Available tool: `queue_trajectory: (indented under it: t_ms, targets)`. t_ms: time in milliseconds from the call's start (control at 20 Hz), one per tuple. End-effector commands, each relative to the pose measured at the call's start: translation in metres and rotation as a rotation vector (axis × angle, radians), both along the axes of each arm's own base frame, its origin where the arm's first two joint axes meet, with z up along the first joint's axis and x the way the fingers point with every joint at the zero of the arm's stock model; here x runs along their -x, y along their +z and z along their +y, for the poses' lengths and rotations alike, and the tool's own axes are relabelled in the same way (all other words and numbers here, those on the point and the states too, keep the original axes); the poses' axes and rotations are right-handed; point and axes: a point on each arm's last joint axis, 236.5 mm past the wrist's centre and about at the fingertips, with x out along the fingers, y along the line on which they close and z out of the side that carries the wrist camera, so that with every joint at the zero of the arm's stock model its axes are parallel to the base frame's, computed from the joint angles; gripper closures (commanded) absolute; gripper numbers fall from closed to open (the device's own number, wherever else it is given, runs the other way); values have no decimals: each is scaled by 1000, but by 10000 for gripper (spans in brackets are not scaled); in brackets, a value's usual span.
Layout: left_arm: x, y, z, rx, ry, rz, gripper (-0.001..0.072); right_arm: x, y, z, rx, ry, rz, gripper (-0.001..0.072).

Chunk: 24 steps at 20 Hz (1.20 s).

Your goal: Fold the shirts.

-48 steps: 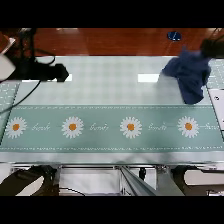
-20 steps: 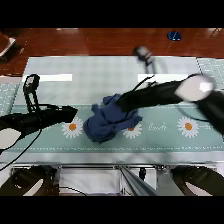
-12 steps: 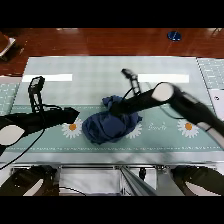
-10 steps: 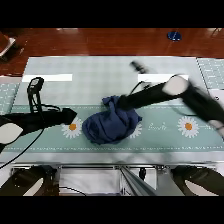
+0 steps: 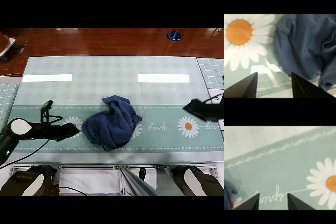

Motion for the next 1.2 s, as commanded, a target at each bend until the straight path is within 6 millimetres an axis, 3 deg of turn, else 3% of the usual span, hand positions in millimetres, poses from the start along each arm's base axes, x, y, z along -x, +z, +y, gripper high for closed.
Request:
queue_trajectory:
  t_ms: [0, 200, 350, 400, 450, 500, 800, 1050, 1150]
  targets:
    - [-3, -13, -31, 143, 33, 48, 200, 20, -41, 29, -151, -14, 55, 307]
    - [0, -38, -44, 110, 15, 102, 200, 18, -59, 60, -188, 73, 115, 307]
    - [-11, -40, -58, 112, 7, 44, 212, 11, -72, 92, -245, 118, 142, 307]
    - [-14, -40, -61, 111, 12, 29, 336, 8, -77, 103, -263, 127, 149, 307]
    - [-14, -41, -62, 105, 9, 20, 656, 6, -83, 112, -278, 131, 158, 307]
    - [-15, -42, -63, 102, 4, 15, 692, 3, -90, 120, -293, 133, 170, 307]
    - [-11, -41, -64, 106, -24, 13, 691, -13, -106, 174, -417, 223, 215, 307]
    - [-11, -41, -64, 106, -23, 13, 691, -21, -111, 200, -417, 299, 240, 312]
    - [-11, -41, -64, 106, -23, 13, 691, -22, -111, 210, -415, 331, 243, 390]
